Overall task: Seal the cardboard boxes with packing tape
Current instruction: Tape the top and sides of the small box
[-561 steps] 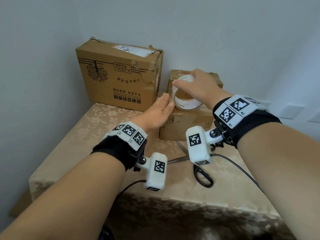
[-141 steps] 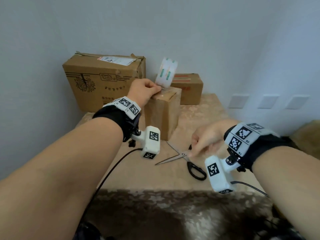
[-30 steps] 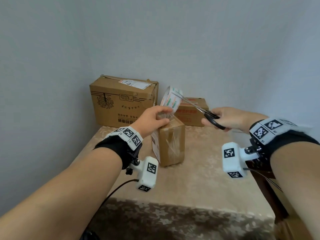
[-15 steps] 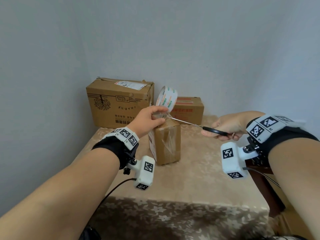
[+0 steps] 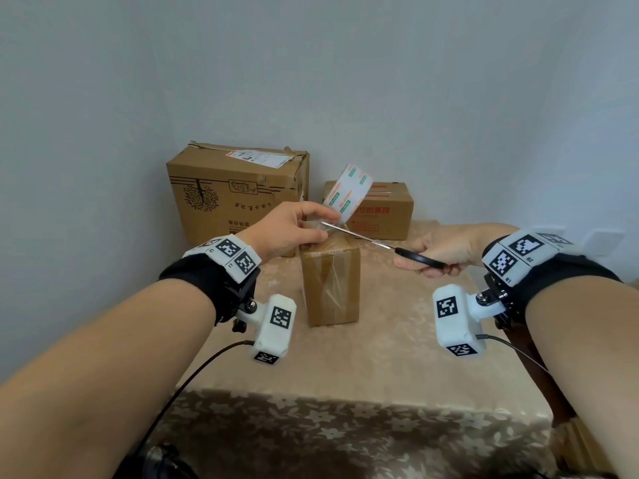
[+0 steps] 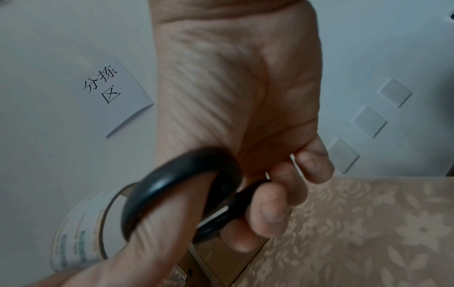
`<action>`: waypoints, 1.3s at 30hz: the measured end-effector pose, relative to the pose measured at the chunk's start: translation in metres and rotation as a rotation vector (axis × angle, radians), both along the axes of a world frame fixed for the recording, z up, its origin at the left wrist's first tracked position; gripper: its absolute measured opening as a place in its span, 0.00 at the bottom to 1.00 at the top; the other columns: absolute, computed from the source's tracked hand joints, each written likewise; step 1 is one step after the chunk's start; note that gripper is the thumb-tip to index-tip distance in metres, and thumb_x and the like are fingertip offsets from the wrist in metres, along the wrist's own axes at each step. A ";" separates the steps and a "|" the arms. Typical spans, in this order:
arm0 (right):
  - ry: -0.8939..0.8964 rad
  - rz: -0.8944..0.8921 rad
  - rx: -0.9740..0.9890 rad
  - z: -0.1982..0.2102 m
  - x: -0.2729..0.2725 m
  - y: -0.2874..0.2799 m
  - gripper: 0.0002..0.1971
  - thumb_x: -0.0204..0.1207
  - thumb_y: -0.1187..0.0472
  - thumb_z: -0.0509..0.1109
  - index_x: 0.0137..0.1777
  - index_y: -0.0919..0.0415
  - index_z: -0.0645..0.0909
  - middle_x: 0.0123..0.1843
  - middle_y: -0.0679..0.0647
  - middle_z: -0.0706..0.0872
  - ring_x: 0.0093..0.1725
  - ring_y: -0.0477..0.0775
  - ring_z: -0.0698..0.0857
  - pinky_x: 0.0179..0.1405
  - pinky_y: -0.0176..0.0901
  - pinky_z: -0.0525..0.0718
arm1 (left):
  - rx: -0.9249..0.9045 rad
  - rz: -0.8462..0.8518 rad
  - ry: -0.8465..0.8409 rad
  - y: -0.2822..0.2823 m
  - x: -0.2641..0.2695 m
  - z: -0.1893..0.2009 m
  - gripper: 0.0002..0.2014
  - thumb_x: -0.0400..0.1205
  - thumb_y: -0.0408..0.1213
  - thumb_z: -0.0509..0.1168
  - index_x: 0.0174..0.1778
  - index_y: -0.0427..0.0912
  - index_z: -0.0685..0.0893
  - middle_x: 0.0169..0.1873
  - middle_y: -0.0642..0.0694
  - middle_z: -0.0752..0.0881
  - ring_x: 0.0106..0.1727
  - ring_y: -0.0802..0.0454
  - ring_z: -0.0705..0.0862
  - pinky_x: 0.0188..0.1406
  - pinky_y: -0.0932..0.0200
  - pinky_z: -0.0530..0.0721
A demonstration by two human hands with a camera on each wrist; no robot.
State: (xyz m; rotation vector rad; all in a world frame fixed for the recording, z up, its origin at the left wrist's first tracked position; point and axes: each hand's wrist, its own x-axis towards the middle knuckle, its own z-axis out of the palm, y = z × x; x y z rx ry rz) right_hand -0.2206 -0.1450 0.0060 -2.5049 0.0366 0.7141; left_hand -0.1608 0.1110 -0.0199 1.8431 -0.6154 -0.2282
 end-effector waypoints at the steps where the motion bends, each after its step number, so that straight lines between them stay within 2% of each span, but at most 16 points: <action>1: -0.017 0.014 -0.007 0.000 0.001 0.000 0.36 0.47 0.24 0.71 0.45 0.52 0.83 0.22 0.48 0.73 0.21 0.47 0.66 0.24 0.37 0.63 | 0.003 0.002 0.002 0.000 0.001 0.000 0.16 0.78 0.21 0.67 0.58 0.41 0.85 0.47 0.53 0.87 0.32 0.63 0.84 0.35 0.68 0.83; 4: -0.062 0.046 -0.025 0.000 0.005 -0.002 0.48 0.44 0.24 0.70 0.55 0.64 0.83 0.22 0.49 0.73 0.22 0.48 0.66 0.23 0.36 0.64 | 0.011 0.001 0.004 0.000 0.002 0.000 0.15 0.78 0.21 0.67 0.59 0.39 0.85 0.58 0.49 0.85 0.34 0.64 0.85 0.35 0.70 0.83; 8: -0.096 0.049 -0.002 -0.001 0.006 -0.004 0.38 0.45 0.25 0.72 0.43 0.58 0.80 0.21 0.51 0.73 0.22 0.50 0.65 0.23 0.36 0.64 | 0.014 0.011 0.016 0.001 0.002 0.000 0.16 0.78 0.22 0.68 0.58 0.41 0.86 0.59 0.46 0.85 0.36 0.62 0.86 0.36 0.68 0.84; 11: -0.103 0.025 0.029 -0.003 0.006 -0.007 0.30 0.47 0.30 0.75 0.32 0.57 0.79 0.19 0.52 0.73 0.21 0.51 0.64 0.24 0.38 0.64 | 0.011 0.019 0.017 0.001 0.001 0.000 0.16 0.78 0.22 0.69 0.57 0.43 0.86 0.58 0.44 0.87 0.39 0.55 0.85 0.40 0.64 0.87; 15: -0.106 0.027 0.021 -0.004 0.007 -0.008 0.27 0.47 0.32 0.77 0.29 0.57 0.80 0.19 0.53 0.75 0.21 0.51 0.64 0.25 0.38 0.65 | 0.010 0.027 0.029 0.001 -0.001 0.001 0.16 0.78 0.22 0.69 0.57 0.44 0.86 0.58 0.42 0.87 0.44 0.48 0.84 0.43 0.59 0.87; 18: -0.117 0.049 -0.032 -0.002 0.008 -0.006 0.31 0.47 0.29 0.74 0.34 0.57 0.81 0.22 0.53 0.76 0.23 0.51 0.68 0.26 0.38 0.68 | 0.020 0.018 0.025 0.001 -0.003 0.002 0.18 0.78 0.22 0.68 0.61 0.44 0.85 0.60 0.46 0.85 0.43 0.53 0.86 0.42 0.60 0.89; 20: -0.143 0.046 -0.089 -0.003 0.006 -0.008 0.32 0.54 0.30 0.73 0.43 0.58 0.82 0.28 0.52 0.78 0.29 0.51 0.72 0.29 0.38 0.70 | 0.014 0.013 0.028 0.000 -0.004 0.003 0.22 0.78 0.22 0.68 0.66 0.44 0.83 0.58 0.53 0.84 0.41 0.59 0.87 0.40 0.65 0.86; 22: -0.139 0.003 -0.040 -0.008 0.000 -0.011 0.25 0.66 0.37 0.74 0.51 0.57 0.82 0.33 0.52 0.82 0.33 0.50 0.75 0.32 0.37 0.72 | 0.011 0.030 0.031 0.001 -0.004 0.003 0.24 0.77 0.21 0.68 0.68 0.45 0.81 0.52 0.55 0.86 0.40 0.59 0.87 0.40 0.68 0.84; 24: -0.149 -0.060 0.074 -0.022 -0.006 -0.017 0.17 0.71 0.46 0.76 0.51 0.57 0.81 0.35 0.52 0.84 0.36 0.52 0.76 0.34 0.38 0.73 | 0.001 0.042 0.036 0.002 -0.004 0.003 0.24 0.77 0.20 0.68 0.67 0.45 0.81 0.51 0.53 0.86 0.41 0.57 0.86 0.40 0.68 0.85; 27: -0.161 -0.280 0.182 -0.053 -0.008 -0.022 0.17 0.72 0.50 0.77 0.46 0.62 0.78 0.30 0.54 0.79 0.30 0.52 0.72 0.30 0.41 0.69 | 0.022 0.031 0.019 0.002 -0.002 0.001 0.24 0.77 0.20 0.67 0.68 0.42 0.82 0.54 0.50 0.86 0.40 0.61 0.87 0.39 0.68 0.84; 29: -0.162 -0.374 0.031 -0.071 -0.006 -0.019 0.19 0.77 0.49 0.73 0.43 0.68 0.78 0.21 0.54 0.75 0.25 0.53 0.71 0.29 0.44 0.70 | 0.074 0.028 -0.030 0.000 -0.001 0.002 0.23 0.78 0.21 0.68 0.68 0.42 0.82 0.62 0.47 0.84 0.45 0.60 0.87 0.43 0.65 0.86; 31: -0.149 -0.343 -0.111 -0.081 -0.008 -0.006 0.20 0.79 0.49 0.69 0.34 0.65 0.78 0.15 0.51 0.77 0.24 0.55 0.76 0.30 0.43 0.74 | 0.139 0.034 -0.104 -0.003 -0.002 0.004 0.22 0.78 0.22 0.67 0.68 0.42 0.82 0.61 0.47 0.84 0.47 0.61 0.86 0.46 0.65 0.86; 33: -0.109 -0.308 -0.052 -0.086 -0.009 0.011 0.19 0.81 0.51 0.67 0.33 0.63 0.78 0.27 0.56 0.84 0.35 0.60 0.85 0.38 0.45 0.83 | 0.188 0.048 -0.175 -0.007 -0.005 0.007 0.20 0.79 0.21 0.66 0.66 0.40 0.83 0.46 0.55 0.84 0.35 0.69 0.84 0.37 0.72 0.82; 35: -0.134 -0.300 -0.110 -0.086 -0.006 0.022 0.16 0.84 0.54 0.62 0.39 0.65 0.79 0.39 0.60 0.85 0.45 0.63 0.88 0.46 0.49 0.86 | 0.234 0.055 -0.255 -0.009 -0.007 0.007 0.19 0.79 0.21 0.65 0.65 0.41 0.83 0.43 0.61 0.79 0.28 0.69 0.80 0.30 0.74 0.79; 37: -0.197 -0.251 -0.291 -0.078 0.002 0.028 0.14 0.85 0.60 0.61 0.39 0.65 0.78 0.43 0.59 0.85 0.49 0.61 0.88 0.38 0.43 0.83 | 0.287 0.038 -0.326 -0.011 -0.008 0.006 0.20 0.79 0.23 0.66 0.65 0.44 0.82 0.49 0.61 0.77 0.31 0.65 0.79 0.31 0.73 0.80; 39: -0.195 -0.202 -0.386 -0.069 0.008 0.031 0.17 0.85 0.65 0.60 0.32 0.62 0.71 0.49 0.59 0.85 0.51 0.59 0.86 0.30 0.37 0.76 | 0.329 0.030 -0.366 -0.010 -0.007 0.005 0.20 0.79 0.25 0.67 0.67 0.46 0.81 0.53 0.59 0.76 0.34 0.62 0.78 0.33 0.73 0.80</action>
